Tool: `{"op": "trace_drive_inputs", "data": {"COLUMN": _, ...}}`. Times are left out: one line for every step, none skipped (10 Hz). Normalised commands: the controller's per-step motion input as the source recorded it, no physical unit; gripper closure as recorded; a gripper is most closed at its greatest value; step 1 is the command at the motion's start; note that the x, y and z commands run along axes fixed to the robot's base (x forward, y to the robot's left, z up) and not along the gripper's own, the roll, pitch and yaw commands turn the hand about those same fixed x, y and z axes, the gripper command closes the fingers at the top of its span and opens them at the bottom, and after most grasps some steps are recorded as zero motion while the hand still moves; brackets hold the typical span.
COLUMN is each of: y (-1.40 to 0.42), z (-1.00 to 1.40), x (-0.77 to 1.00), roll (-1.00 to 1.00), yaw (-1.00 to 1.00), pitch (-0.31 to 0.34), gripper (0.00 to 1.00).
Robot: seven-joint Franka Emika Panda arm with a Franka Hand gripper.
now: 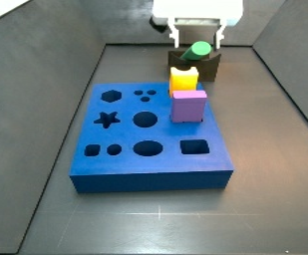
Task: Pick up the oval object. Move up. Place the oval object on the fixture. Regrasp the oval object. Move to above the board. Insert the oval object.
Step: Regrasp the oval object.
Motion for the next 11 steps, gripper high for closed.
{"op": "trace_drive_inputs", "data": {"y": 0.01, "z": 1.00, "x": -0.01, "roll": 0.06, "yaw": -0.01, "pitch": 0.030, "gripper": 0.00}}
{"op": "trace_drive_inputs", "data": {"y": 0.00, "z": 1.00, "x": -0.03, "roll": 0.07, "yaw": -0.01, "pitch": 0.044, "gripper": 0.00}}
{"op": "trace_drive_inputs", "data": {"y": 0.01, "z": 1.00, "x": -0.03, "roll": 0.06, "yaw": -0.01, "pitch": 0.061, "gripper": 0.00}}
{"op": "trace_drive_inputs", "data": {"y": 0.01, "z": 0.94, "x": -0.03, "roll": 0.05, "yaw": -0.01, "pitch": 0.066, "gripper": 0.00}}
{"op": "trace_drive_inputs", "data": {"y": 0.01, "z": 0.76, "x": -0.03, "roll": 0.04, "yaw": -0.02, "pitch": 0.069, "gripper": 0.00}}
{"op": "trace_drive_inputs", "data": {"y": 0.01, "z": 0.51, "x": -0.03, "roll": 0.04, "yaw": -0.03, "pitch": 0.069, "gripper": 0.00}}
{"op": "trace_drive_inputs", "data": {"y": 0.01, "z": 0.33, "x": -0.03, "roll": 0.04, "yaw": -0.03, "pitch": 0.072, "gripper": 0.00}}
{"op": "trace_drive_inputs", "data": {"y": 0.00, "z": 0.00, "x": -1.00, "roll": -0.01, "yaw": -0.01, "pitch": 0.009, "gripper": 0.00}}
{"op": "trace_drive_inputs", "data": {"y": 0.00, "z": -0.06, "x": -1.00, "roll": -0.03, "yaw": -0.02, "pitch": -0.033, "gripper": 0.00}}
{"op": "trace_drive_inputs", "data": {"y": 0.00, "z": -0.04, "x": -1.00, "roll": -0.02, "yaw": -0.04, "pitch": -0.062, "gripper": 0.00}}
{"op": "trace_drive_inputs", "data": {"y": 0.00, "z": -0.03, "x": -1.00, "roll": 0.01, "yaw": -0.03, "pitch": -0.080, "gripper": 0.00}}
